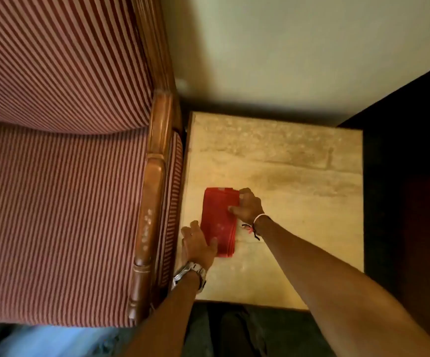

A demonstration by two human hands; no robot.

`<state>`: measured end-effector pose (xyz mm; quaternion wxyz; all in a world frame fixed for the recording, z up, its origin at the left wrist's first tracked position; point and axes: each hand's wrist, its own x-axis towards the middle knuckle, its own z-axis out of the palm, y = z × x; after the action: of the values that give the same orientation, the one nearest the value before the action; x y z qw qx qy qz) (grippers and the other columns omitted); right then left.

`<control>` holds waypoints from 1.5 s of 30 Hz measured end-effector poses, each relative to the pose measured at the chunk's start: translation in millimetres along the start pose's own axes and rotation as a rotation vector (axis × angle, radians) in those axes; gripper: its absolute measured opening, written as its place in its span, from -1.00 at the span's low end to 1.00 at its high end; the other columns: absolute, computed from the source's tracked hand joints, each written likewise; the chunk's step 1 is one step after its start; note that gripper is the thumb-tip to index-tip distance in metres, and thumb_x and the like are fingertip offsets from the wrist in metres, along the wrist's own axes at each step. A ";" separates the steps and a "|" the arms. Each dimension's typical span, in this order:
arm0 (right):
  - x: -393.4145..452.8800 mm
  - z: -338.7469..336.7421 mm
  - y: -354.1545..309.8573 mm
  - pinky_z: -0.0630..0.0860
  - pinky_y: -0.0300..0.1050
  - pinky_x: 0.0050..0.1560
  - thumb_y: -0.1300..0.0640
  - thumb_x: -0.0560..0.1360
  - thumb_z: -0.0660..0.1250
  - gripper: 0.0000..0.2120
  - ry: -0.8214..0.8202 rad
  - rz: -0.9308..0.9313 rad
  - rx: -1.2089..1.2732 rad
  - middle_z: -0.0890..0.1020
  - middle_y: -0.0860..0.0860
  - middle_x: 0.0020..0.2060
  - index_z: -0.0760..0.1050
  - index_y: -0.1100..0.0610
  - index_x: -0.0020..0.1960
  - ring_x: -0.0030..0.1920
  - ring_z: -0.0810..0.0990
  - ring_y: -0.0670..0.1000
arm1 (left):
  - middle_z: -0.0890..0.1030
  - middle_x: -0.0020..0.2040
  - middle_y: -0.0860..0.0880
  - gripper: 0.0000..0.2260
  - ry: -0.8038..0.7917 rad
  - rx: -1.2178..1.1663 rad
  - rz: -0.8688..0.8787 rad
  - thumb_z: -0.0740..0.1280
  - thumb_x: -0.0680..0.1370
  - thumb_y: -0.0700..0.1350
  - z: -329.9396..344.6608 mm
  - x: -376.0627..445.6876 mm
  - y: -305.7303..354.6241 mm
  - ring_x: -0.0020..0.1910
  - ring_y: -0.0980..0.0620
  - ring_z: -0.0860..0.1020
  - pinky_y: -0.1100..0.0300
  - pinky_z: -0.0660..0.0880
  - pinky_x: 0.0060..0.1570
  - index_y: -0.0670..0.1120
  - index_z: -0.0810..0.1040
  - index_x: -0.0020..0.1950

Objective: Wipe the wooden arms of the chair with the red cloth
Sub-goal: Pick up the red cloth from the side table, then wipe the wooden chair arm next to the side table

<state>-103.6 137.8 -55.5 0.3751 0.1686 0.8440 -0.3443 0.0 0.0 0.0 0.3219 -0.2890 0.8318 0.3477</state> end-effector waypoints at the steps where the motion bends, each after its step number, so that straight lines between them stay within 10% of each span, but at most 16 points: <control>1: 7.3 8.6 5.7 0.52 -0.10 0.12 0.20 0.45 0.53 -0.47 0.026 0.017 0.039 0.62 0.27 0.22 0.41 0.25 0.34 0.23 0.63 0.24 | 0.36 0.40 -0.21 -0.43 -0.019 -0.031 -0.053 0.40 0.56 -0.10 6.3 8.4 -7.0 0.26 -0.20 0.52 0.05 0.56 0.13 -0.16 0.26 0.50; 22: -20.5 22.2 -16.3 0.56 -0.02 0.11 0.31 0.55 0.40 -0.84 0.296 0.114 0.585 0.65 0.19 0.07 0.56 0.21 0.13 0.08 0.61 0.11 | 0.63 0.18 -0.14 -0.66 -0.067 -0.331 -0.053 0.39 0.55 -0.27 -13.6 10.4 -9.1 0.11 -0.10 0.63 0.05 0.65 0.08 -0.14 0.51 0.33; 31: -118.5 15.3 -108.0 0.64 -0.11 0.02 0.36 0.50 0.44 -0.75 0.238 -0.181 0.947 0.76 -0.07 -0.16 0.56 0.03 0.02 -0.12 0.72 -0.10 | 0.54 -0.04 0.29 -0.68 0.107 -0.391 0.147 0.42 0.49 -0.04 -118.9 -66.6 -31.3 -0.10 0.40 0.55 0.55 0.49 -0.24 0.10 0.46 0.22; 39: -136.3 92.0 -150.7 0.59 0.09 0.26 0.32 0.49 0.46 -0.70 0.322 -0.095 0.598 0.67 0.10 0.09 0.52 0.18 0.20 0.16 0.67 0.17 | 0.54 -0.05 0.21 -0.67 0.174 -0.345 0.058 0.44 0.55 -0.14 -156.7 -61.1 -103.0 -0.01 0.11 0.61 0.00 0.62 0.05 0.10 0.39 0.19; 45: -155.9 139.0 -153.7 0.31 -0.10 0.50 0.05 0.66 0.25 -0.58 0.739 -0.429 -0.070 0.42 0.05 0.50 0.35 0.09 0.50 0.52 0.37 0.01 | 0.54 0.24 -0.13 -0.59 0.303 -0.093 0.367 0.14 0.67 0.07 -170.4 -21.2 -156.1 0.20 0.00 0.51 0.13 0.42 0.14 -0.16 0.40 0.41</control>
<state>-11.9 -73.2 64.2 -0.0273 0.0885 0.9488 -0.3020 66.3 -217.1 48.2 0.1114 -0.1965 0.8922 0.3912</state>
